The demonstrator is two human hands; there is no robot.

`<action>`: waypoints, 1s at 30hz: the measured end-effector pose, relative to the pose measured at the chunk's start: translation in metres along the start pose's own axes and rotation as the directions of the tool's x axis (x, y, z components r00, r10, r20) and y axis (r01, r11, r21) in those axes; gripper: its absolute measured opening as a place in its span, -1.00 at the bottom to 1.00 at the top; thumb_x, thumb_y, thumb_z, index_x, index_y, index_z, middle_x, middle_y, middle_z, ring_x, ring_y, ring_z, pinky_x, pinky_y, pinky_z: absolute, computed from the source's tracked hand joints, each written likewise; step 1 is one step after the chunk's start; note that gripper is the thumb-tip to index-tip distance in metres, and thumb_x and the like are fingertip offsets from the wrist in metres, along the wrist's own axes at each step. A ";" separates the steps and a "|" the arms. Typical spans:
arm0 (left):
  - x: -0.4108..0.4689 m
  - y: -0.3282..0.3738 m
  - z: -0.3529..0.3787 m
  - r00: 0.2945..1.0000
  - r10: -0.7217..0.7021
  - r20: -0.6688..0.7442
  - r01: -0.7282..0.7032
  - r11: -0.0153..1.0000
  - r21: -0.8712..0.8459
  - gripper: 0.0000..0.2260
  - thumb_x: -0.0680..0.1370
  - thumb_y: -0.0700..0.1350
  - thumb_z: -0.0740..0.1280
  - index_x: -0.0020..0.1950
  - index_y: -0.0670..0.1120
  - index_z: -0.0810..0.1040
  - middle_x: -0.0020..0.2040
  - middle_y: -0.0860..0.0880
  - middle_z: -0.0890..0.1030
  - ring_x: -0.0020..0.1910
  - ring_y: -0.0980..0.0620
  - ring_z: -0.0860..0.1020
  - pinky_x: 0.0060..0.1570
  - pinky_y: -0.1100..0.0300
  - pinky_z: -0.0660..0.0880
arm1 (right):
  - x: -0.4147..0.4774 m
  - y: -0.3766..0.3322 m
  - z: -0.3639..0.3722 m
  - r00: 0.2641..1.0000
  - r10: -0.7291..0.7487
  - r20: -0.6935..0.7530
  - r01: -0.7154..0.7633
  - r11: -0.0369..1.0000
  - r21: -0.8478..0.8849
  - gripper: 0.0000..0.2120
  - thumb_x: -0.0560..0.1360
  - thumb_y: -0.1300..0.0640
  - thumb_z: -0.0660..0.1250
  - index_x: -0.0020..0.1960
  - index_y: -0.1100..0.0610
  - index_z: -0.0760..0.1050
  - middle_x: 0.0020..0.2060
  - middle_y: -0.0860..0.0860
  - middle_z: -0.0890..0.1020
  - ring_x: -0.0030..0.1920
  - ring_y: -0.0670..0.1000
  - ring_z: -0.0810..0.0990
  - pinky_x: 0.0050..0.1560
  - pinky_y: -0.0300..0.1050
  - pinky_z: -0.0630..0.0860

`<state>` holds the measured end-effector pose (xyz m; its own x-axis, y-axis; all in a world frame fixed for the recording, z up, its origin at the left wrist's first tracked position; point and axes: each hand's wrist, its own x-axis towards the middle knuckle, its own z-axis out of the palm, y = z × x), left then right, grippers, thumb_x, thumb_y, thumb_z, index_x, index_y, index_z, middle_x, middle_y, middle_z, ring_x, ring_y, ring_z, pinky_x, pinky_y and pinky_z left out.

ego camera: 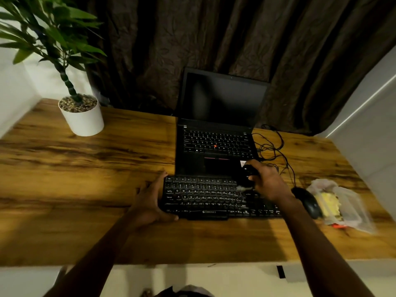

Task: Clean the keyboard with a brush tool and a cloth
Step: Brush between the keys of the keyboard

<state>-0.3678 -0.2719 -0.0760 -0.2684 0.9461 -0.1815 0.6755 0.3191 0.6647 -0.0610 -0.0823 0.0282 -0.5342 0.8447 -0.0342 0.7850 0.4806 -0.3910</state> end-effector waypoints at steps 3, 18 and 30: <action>0.000 0.000 -0.001 1.000 -0.016 0.002 0.016 1.000 0.014 0.29 0.03 0.41 0.53 0.55 0.32 -0.22 0.49 -0.12 0.29 0.46 -0.13 0.21 0.38 -0.08 0.07 | 0.001 -0.002 0.004 1.000 -0.002 -0.020 0.002 1.000 0.026 -0.51 0.52 0.31 0.34 0.33 -0.11 0.38 0.07 0.04 0.57 -0.02 0.00 0.59 -0.13 0.00 0.67; -0.001 0.000 -0.001 1.000 -0.003 -0.009 0.003 1.000 0.002 0.30 0.07 0.36 0.59 0.55 0.31 -0.23 0.49 -0.12 0.29 0.45 -0.12 0.21 0.37 -0.05 0.07 | -0.010 0.009 -0.006 0.998 0.040 -0.050 -0.038 0.998 0.040 -0.51 0.53 0.33 0.35 0.37 -0.03 0.40 0.11 0.09 0.57 -0.02 -0.08 0.51 -0.19 -0.35 0.38; -0.001 0.000 -0.001 1.000 -0.015 -0.006 0.015 1.000 -0.022 0.30 0.04 0.35 0.59 0.55 0.34 -0.21 0.50 -0.13 0.28 0.47 -0.14 0.21 0.42 -0.10 0.03 | -0.012 0.025 -0.008 0.994 0.071 -0.082 -0.060 0.990 0.128 -0.52 0.52 0.36 0.36 0.36 0.01 0.42 0.10 0.09 0.60 0.06 0.08 0.61 -0.16 -0.27 0.55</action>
<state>-0.3676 -0.2732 -0.0750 -0.2831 0.9407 -0.1870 0.6559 0.3321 0.6778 -0.0323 -0.0784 0.0259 -0.4497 0.8931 0.0136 0.7691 0.3950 -0.5025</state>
